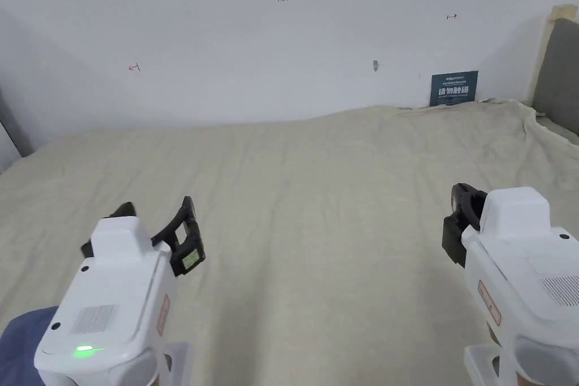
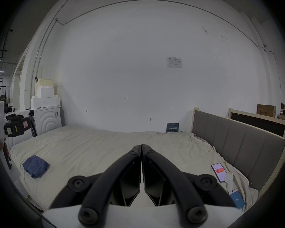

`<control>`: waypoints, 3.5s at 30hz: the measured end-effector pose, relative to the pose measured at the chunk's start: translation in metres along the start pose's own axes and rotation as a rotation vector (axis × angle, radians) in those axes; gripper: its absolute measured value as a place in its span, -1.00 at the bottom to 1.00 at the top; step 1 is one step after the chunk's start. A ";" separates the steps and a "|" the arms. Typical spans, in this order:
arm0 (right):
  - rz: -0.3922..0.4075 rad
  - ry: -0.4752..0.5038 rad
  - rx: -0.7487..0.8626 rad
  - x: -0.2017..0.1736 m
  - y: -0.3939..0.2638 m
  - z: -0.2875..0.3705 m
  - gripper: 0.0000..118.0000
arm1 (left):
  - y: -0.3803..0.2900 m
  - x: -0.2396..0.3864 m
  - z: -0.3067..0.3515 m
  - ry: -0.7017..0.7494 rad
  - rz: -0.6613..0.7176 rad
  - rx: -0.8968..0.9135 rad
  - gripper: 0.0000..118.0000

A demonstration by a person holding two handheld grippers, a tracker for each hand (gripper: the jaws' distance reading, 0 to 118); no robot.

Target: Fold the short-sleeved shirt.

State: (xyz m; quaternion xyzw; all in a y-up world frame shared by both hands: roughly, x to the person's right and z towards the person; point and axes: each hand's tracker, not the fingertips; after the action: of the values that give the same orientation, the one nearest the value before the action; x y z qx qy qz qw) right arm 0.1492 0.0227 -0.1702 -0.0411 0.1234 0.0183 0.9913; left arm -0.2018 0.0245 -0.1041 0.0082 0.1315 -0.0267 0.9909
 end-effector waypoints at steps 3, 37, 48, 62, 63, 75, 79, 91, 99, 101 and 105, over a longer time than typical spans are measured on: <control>-0.002 -0.012 -0.001 0.003 -0.004 0.005 -1.00 | -0.003 0.014 0.003 -0.031 0.023 -0.009 -0.47; -0.006 -0.048 0.047 -0.007 0.012 0.030 -1.00 | -0.007 0.030 0.008 -0.088 0.012 -0.001 -1.00; -0.003 -0.047 0.052 0.003 0.006 0.023 -1.00 | -0.006 0.028 0.006 -0.087 0.011 0.001 -1.00; 0.001 -0.046 0.052 0.000 0.007 0.024 -1.00 | -0.008 0.027 0.006 -0.086 0.007 0.002 -1.00; 0.001 -0.045 0.052 0.000 0.007 0.024 -1.00 | -0.008 0.027 0.006 -0.085 0.006 0.003 -1.00; 0.003 -0.041 0.052 -0.001 0.007 0.023 -1.00 | -0.009 0.025 0.007 -0.080 0.003 0.002 -1.00; 0.001 -0.042 0.052 -0.002 0.007 0.023 -1.00 | -0.009 0.024 0.007 -0.088 0.005 0.002 -1.00; 0.006 -0.044 0.044 -0.007 0.011 0.026 -1.00 | -0.008 0.023 0.007 -0.092 0.002 0.006 -1.00; 0.002 -0.046 0.027 -0.005 0.008 0.024 -0.32 | -0.010 0.017 0.002 -0.066 0.017 -0.021 0.29; -0.004 -0.046 0.022 -0.004 0.007 0.023 0.28 | -0.011 0.016 0.003 -0.065 0.027 -0.029 0.74; -0.011 -0.069 0.031 -0.004 0.006 0.024 0.87 | -0.011 0.014 0.004 -0.062 0.029 -0.019 0.99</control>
State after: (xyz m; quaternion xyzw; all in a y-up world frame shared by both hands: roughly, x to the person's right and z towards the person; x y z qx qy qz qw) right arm 0.1509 0.0305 -0.1469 -0.0260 0.0893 0.0123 0.9956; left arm -0.1880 0.0127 -0.1036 0.0000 0.1010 -0.0114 0.9948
